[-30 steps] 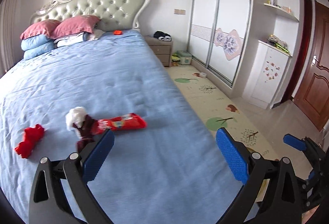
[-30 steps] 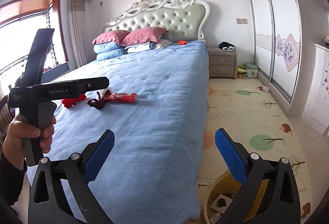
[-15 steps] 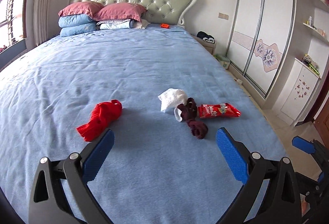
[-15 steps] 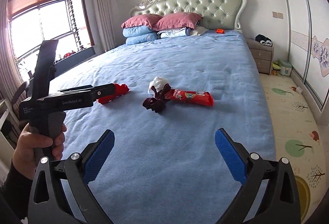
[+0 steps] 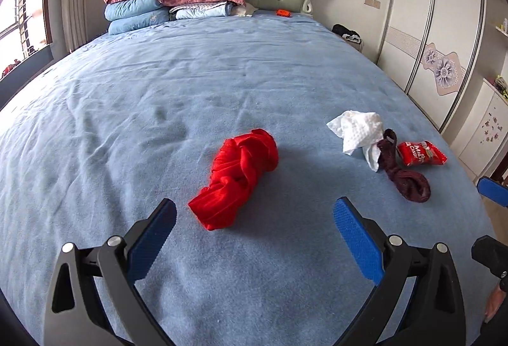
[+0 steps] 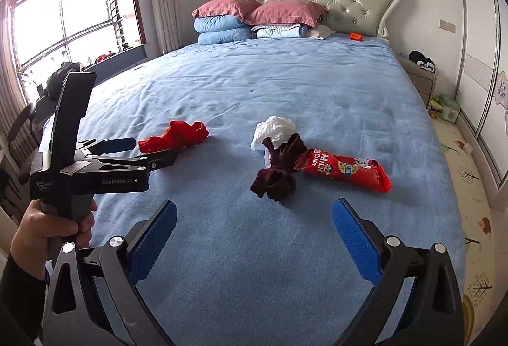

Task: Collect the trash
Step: 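Grasp the red cloth with the left tool while the right tool grasps the dark red sock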

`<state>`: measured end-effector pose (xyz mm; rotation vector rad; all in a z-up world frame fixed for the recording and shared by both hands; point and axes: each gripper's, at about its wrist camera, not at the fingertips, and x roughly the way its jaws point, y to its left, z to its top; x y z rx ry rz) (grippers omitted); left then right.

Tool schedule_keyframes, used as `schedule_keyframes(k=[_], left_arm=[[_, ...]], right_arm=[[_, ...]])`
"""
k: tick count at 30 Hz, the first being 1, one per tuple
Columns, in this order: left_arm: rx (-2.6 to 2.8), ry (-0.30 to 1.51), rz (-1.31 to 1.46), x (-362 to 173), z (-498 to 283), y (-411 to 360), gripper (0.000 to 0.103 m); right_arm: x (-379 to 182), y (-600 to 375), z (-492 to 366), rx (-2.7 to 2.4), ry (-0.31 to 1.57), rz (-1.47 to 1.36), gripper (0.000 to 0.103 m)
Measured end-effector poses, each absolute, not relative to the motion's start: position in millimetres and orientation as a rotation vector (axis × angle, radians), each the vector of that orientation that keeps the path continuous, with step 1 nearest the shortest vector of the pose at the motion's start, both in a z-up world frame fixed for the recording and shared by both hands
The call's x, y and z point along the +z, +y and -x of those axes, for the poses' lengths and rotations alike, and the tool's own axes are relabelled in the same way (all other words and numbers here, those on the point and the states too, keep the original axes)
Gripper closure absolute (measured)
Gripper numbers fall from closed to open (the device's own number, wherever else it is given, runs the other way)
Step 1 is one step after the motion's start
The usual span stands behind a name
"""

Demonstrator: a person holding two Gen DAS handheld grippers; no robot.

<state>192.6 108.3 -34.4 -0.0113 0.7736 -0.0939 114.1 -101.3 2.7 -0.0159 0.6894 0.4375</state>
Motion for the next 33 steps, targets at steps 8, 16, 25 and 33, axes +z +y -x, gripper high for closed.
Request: schedule_keyframes(k=[8, 16, 25, 33], left_arm=[[-0.086, 0.818, -0.009, -45, -232, 113, 0.004], [-0.116, 0.869, 0.043, -55, -242, 119, 0.062], [-0.143, 0.854, 0.081, -47, -225, 119, 0.062], [-0.192, 0.818, 0.069, -30, -200, 102, 0.062]], right_arm=[[-9, -82, -147, 0.415, 0.751, 0.060, 0.016], [-20, -81, -161, 0.407, 0.798, 0.058, 0.020], [-28, -86, -184, 0.372, 0.832, 0.039, 0.029], [-35, -92, -186, 0.451, 0.884, 0.017, 0.085]])
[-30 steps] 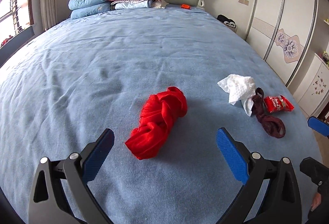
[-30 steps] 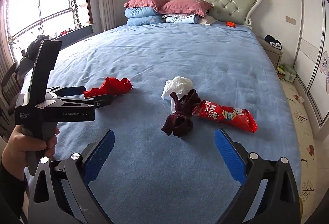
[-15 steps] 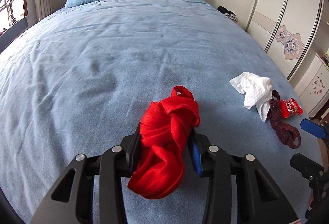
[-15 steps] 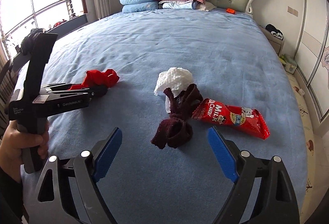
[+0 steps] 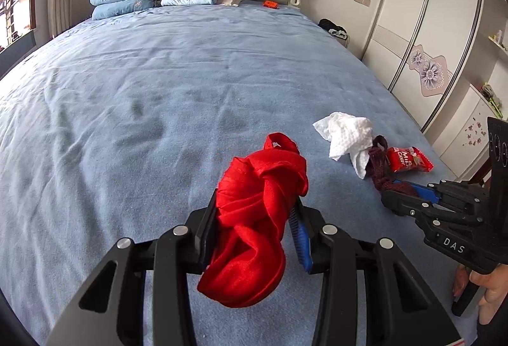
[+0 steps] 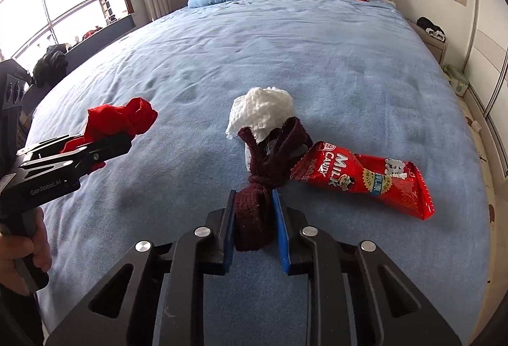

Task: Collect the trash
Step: 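Grasp the red cloth with the left tool while the right tool grasps the dark red sock, then carry red cloth and sock over the yellow bin and open both tools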

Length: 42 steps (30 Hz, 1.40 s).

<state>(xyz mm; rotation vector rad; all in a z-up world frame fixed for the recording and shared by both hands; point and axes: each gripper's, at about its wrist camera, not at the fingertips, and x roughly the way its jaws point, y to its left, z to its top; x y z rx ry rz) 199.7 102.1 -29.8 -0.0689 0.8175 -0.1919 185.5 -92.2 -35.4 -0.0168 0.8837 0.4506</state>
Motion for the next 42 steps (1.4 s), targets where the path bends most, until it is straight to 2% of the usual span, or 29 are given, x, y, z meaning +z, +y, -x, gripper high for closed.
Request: schedule_keyframes(k=[10, 20, 33, 42], left_arm=[[-0.285, 0.768, 0.037, 1, -146, 55, 0.062], [-0.437, 0.733, -0.050, 24, -98, -42, 0.062], [-0.661, 0.790, -0.208, 5, -68, -202, 0.062], [-0.788, 0.883, -0.285, -33, -60, -298, 0.062]], right_arm=[[12, -134, -106, 0.619, 0.748, -0.071, 0.085], [41, -225, -34, 0.575, 0.651, -0.144, 0.085], [16, -362, 31, 0.368, 0.618, -0.272, 0.085], [-29, -453, 69, 0.183, 0.647, -0.394, 0.085]])
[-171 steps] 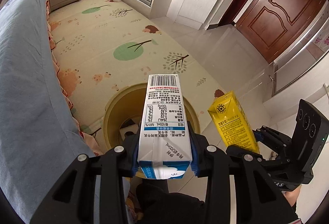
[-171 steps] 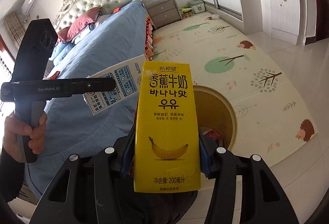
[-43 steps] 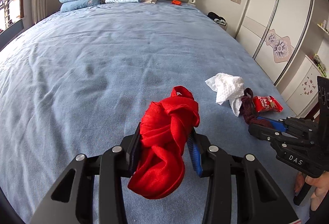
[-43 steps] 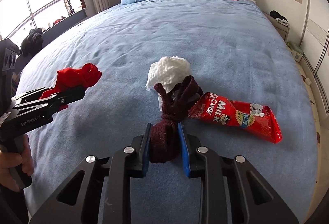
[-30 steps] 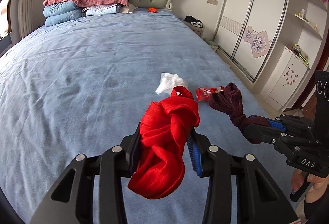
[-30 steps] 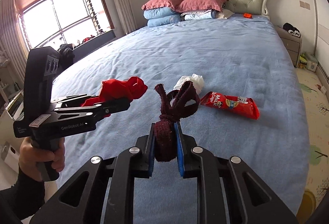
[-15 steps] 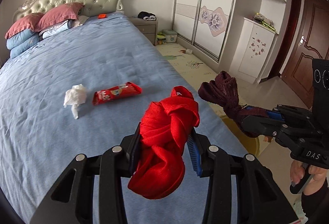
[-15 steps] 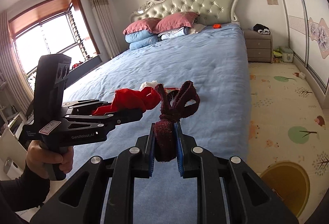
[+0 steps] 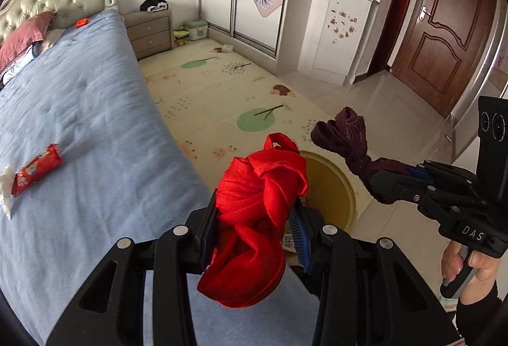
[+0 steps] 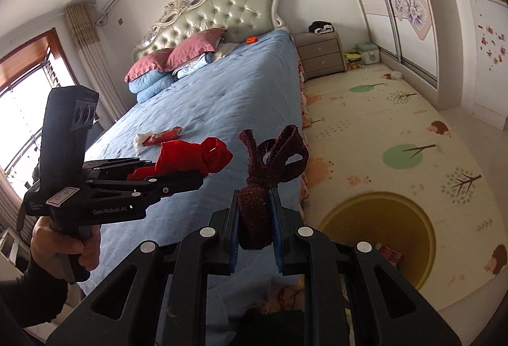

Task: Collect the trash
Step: 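Carry red cloth and sock over the yellow bin and open both tools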

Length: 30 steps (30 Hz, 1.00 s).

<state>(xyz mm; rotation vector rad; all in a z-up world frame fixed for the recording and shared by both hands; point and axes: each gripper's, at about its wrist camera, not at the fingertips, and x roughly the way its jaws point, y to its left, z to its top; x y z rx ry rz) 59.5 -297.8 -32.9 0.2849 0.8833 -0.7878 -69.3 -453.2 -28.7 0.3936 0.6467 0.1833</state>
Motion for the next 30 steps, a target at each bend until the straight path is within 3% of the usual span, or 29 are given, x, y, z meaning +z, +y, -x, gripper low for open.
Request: schedule_keyframes(k=[11, 24, 26, 27, 28, 30], left_arm=[[-0.907, 1.053, -0.362, -92, -63, -399, 0.062], [-0.940, 1.167, -0.307, -119, -84, -436, 0.062], [-0.946, 1.191, -0.275, -122, -89, -435, 0.055], [-0.943, 1.193, -0.256, -123, -91, -434, 0.048], [-0.929, 1.195, -0.235, -124, -93, -433, 0.025], [-0.885, 1.185, -0.197, -123, -96, -429, 0.010]], right_arm=[[-81, -520, 100, 0.020, 0.708, -0.467, 0.085], [-114, -552, 88, -0.030, 0.769, -0.494, 0.085], [-118, -553, 85, -0.025, 0.783, -0.502, 0.079], [-123, -555, 82, -0.039, 0.797, -0.508, 0.053], [-127, -558, 79, -0.065, 0.814, -0.518, 0.023], [-138, -562, 76, -0.096, 0.833, -0.528, 0.023]])
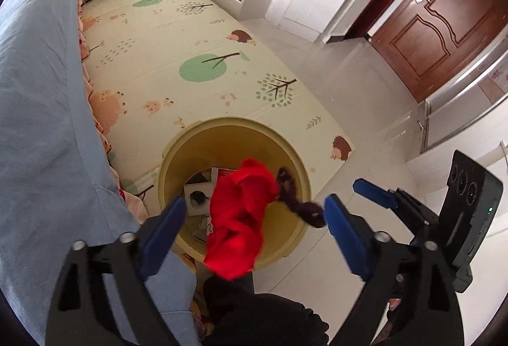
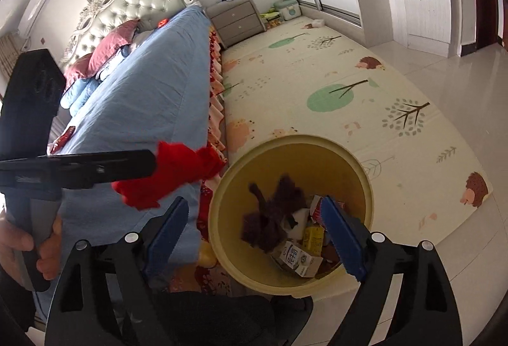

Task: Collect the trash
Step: 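Carry red cloth and sock over the yellow bin and open both tools, then move both tools back over the bed toward the tissue and candy bag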

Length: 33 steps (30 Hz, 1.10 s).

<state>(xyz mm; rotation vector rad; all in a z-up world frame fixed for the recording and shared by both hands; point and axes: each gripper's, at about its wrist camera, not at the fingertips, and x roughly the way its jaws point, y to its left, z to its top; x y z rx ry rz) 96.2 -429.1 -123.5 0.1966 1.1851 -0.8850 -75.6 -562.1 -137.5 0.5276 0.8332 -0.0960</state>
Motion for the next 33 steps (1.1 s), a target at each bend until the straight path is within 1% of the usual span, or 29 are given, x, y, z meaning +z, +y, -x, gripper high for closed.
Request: schedule_keyframes(k=[4, 7, 12, 21, 27, 33], left_arm=[[-0.874, 1.210, -0.187, -129, -99, -427, 0.010], [-0.866, 1.206, -0.228, -130, -95, -432, 0.010], [-0.877, 1.165, -0.265, -125, -89, -433, 0.010], [-0.893, 1.115, -0.240, -106, -83, -424, 0.010], [-0.884, 1.052, -0.207, -81, -82, -400, 0.010], [-0.819, 0.975, -0.168, -56, -88, -351, 0.010]], right_arm=[[-155, -568, 78, -0.090, 0.853, -0.607, 0.026], [-156, -568, 84, -0.077, 0.850, -0.643, 0.026], [-143, -566, 89, -0.075, 0.835, -0.625, 0.026], [-118, -553, 91, -0.073, 0.811, -0.569, 0.026], [-104, -533, 85, -0.037, 0.807, -0.530, 0.026], [-82, -506, 74, 0.021, 0.768, -0.496, 0.025]])
